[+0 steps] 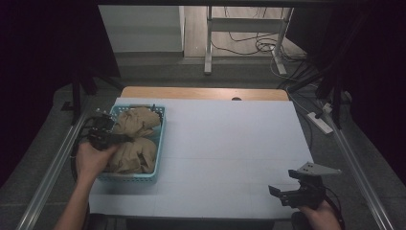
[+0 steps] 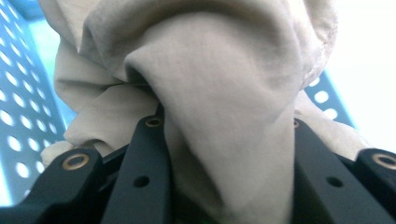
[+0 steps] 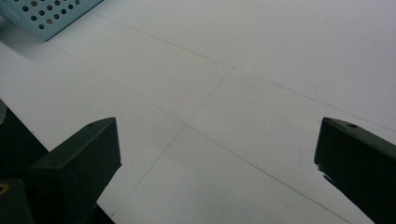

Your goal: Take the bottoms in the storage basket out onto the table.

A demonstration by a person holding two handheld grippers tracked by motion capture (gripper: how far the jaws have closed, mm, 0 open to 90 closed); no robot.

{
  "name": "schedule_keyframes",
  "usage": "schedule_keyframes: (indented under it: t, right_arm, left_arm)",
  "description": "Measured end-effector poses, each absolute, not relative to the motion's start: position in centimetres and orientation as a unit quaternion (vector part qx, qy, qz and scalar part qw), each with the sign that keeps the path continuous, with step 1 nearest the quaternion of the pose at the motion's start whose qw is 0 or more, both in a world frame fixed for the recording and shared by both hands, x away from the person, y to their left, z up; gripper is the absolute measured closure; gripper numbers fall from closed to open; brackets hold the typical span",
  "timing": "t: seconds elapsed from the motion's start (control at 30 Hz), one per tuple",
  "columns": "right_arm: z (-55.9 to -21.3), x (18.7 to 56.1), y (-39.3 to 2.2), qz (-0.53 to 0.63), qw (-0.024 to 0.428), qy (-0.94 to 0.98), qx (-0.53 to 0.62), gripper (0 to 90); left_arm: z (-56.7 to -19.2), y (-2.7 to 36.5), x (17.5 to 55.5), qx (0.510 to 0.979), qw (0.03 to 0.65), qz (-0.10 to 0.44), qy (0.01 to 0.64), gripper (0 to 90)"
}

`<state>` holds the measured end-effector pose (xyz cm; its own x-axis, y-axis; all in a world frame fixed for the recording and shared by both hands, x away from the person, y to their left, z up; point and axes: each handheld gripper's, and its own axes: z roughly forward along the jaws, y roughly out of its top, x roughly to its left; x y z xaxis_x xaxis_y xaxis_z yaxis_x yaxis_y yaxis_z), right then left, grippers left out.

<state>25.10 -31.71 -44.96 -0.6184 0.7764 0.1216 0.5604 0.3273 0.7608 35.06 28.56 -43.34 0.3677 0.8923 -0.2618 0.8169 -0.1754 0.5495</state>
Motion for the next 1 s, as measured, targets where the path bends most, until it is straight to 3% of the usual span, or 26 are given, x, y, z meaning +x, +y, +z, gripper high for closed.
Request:
schedule_keyframes:
  t: [1.0]
  right_arm:
    - [-45.0,25.1,-31.7,0.401,0.138,0.800,0.425,0.3]
  left_arm:
    - [-36.6,27.6,33.8,0.754,0.418,0.090,0.499,70.8]
